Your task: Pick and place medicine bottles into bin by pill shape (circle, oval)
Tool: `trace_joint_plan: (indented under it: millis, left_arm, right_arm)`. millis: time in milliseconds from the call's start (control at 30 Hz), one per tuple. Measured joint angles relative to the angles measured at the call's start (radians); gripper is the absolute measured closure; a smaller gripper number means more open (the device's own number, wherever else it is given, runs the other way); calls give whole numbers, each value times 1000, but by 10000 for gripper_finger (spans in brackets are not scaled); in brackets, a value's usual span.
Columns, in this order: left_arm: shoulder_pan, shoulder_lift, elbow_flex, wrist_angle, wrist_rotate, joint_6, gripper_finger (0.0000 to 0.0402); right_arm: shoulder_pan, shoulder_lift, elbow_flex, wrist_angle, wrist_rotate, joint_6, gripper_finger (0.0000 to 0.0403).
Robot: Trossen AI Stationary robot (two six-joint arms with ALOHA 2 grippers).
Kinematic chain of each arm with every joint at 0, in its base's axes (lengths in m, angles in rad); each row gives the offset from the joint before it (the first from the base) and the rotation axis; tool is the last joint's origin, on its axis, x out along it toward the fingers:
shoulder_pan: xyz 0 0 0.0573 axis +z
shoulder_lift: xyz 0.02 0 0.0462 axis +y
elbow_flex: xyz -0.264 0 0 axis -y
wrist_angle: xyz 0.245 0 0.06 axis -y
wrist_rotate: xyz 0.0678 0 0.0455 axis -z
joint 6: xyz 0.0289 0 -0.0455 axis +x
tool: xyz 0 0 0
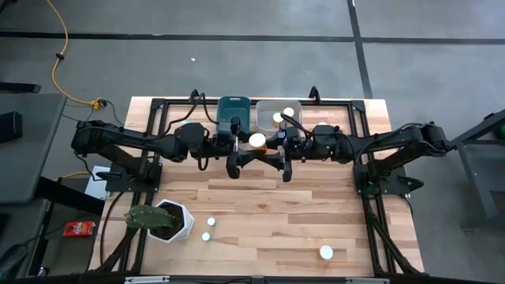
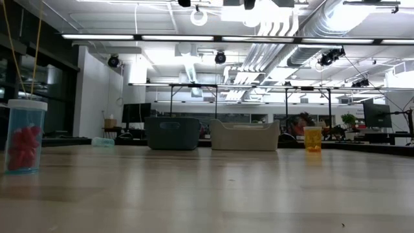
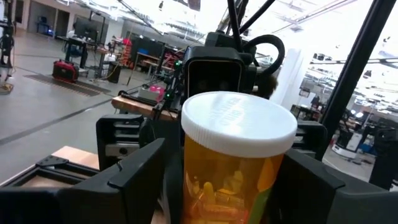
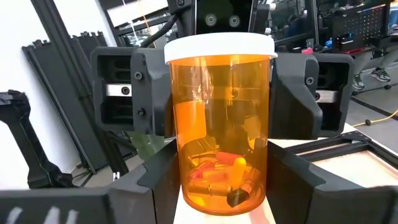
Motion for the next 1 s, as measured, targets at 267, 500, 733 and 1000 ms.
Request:
trace_joint_plan:
  millis: [267, 500, 733, 1000]
  left_arm:
    - [-1, 0, 0, 1, 0, 11, 153]
    - [-2, 0, 0, 3, 0, 11, 191]
    - [-2, 0, 0, 3, 0, 11, 210]
    - [-2, 0, 0, 3, 0, 11, 215]
  right_arm:
    - [0, 0, 0, -2, 0, -2, 222]
    - [-1, 0, 0, -4, 2, -3, 222]
    - [-2, 0, 0, -4, 5, -18, 222]
    - [-2, 0, 0, -3, 4, -18, 222]
